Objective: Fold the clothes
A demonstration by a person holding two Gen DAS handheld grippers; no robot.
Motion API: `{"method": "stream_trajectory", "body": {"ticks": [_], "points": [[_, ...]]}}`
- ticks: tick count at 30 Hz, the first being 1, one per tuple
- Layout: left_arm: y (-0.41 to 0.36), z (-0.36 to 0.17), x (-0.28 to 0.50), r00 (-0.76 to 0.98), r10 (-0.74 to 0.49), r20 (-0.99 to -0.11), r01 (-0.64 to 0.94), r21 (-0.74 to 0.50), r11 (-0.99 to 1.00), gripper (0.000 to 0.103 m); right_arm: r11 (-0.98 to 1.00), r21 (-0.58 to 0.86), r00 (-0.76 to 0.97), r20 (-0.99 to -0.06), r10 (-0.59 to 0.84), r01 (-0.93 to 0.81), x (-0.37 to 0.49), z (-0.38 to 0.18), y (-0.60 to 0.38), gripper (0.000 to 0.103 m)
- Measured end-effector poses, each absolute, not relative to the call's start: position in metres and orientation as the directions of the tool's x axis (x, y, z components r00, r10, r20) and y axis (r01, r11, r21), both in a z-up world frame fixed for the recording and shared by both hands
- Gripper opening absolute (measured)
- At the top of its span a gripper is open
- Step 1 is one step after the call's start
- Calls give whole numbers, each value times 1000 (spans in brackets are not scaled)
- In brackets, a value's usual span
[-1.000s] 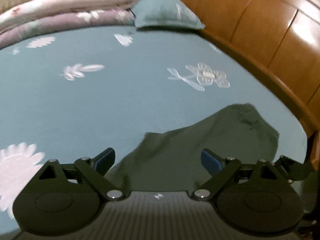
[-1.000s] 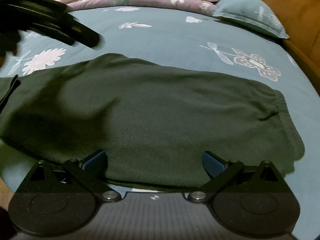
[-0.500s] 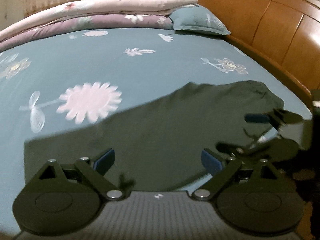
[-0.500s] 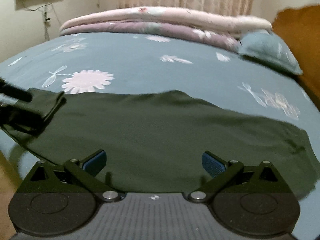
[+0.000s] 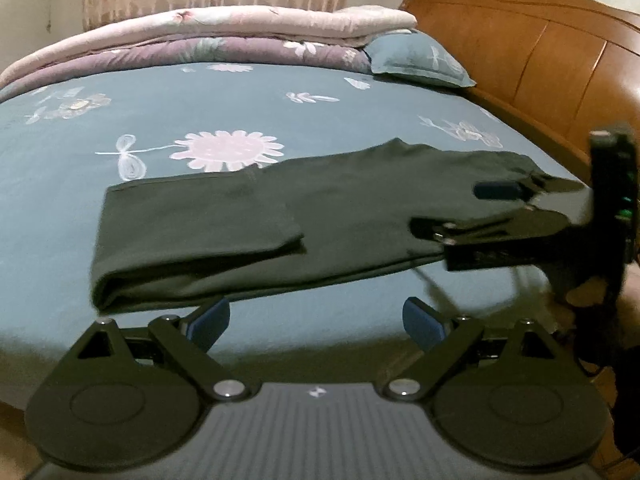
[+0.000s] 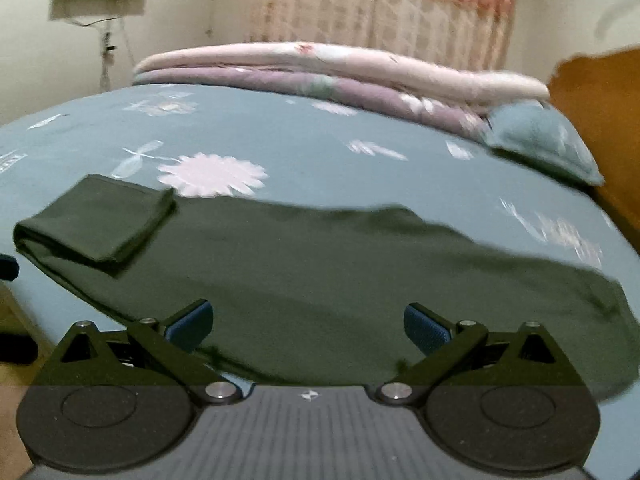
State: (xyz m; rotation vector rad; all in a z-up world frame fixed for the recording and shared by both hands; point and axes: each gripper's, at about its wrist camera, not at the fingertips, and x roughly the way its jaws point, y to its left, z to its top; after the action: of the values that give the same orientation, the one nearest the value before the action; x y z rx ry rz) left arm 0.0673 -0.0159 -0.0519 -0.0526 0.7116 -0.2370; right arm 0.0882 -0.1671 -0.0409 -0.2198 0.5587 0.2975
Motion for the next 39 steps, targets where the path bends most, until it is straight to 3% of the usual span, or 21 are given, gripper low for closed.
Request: {"method": "stream_trajectory", "body": {"ticks": [10, 18, 26, 29, 36, 39], "points": [[27, -49, 77, 752, -178, -635, 123, -129, 984, 94, 920, -123, 759, -611, 225, -371, 93, -59, -142, 103], [18, -63, 123, 712, -318, -626, 238, -211, 948, 94, 923, -114, 783, -574, 241, -368, 95, -44, -135, 103], [9, -78, 122, 635, -420, -648, 311, -284, 907, 98, 924, -140, 760, -618, 199, -356, 106, -57, -146, 103], [9, -72, 126, 638, -460, -617, 348, -302, 888, 98, 929, -101, 752, -622, 220, -355, 104, -60, -156, 103], [9, -78, 122, 587, -501, -636, 354, -354, 865, 98, 939, -64, 751, -620, 228, -338, 104, -65, -162, 103], [26, -70, 114, 632, -449, -631, 311, -325, 893, 98, 940, -55, 753, -615, 234, -337, 104, -66, -163, 103]]}}
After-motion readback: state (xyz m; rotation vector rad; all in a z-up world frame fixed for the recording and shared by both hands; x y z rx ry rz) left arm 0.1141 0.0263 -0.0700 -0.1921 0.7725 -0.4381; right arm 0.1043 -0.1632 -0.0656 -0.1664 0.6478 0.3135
